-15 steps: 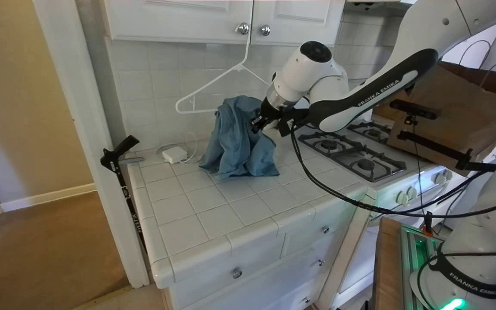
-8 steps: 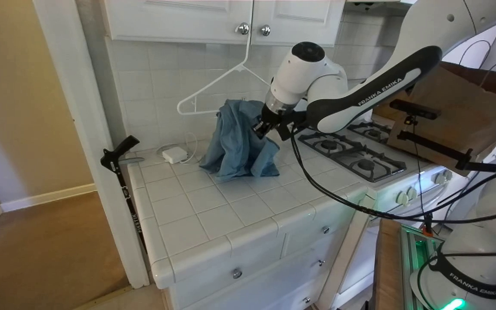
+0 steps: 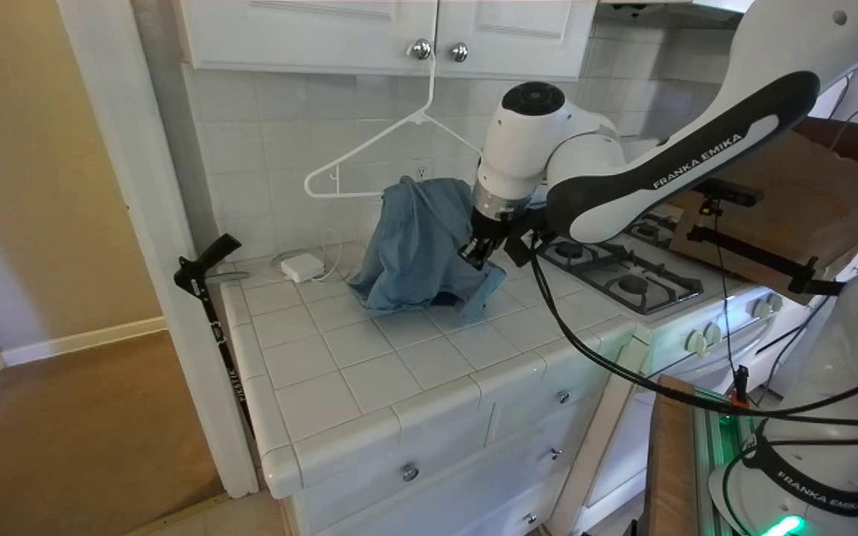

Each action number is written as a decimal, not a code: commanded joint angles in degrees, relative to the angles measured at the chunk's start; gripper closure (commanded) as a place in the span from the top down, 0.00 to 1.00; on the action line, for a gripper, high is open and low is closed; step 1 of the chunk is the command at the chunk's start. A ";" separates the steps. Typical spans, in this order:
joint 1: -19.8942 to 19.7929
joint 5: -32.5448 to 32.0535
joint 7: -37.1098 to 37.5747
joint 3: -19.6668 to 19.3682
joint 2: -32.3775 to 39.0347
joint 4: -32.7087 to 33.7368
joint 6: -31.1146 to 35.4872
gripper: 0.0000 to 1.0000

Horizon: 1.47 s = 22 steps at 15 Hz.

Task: Move the blue object to the counter

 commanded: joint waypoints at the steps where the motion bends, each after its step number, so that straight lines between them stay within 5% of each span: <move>1: 3.26 1.97 -2.81 -2.09 -2.00 -4.43 -1.75 0.01; 22: 8.26 3.35 -7.31 -1.74 0.14 -19.79 -1.60 0.01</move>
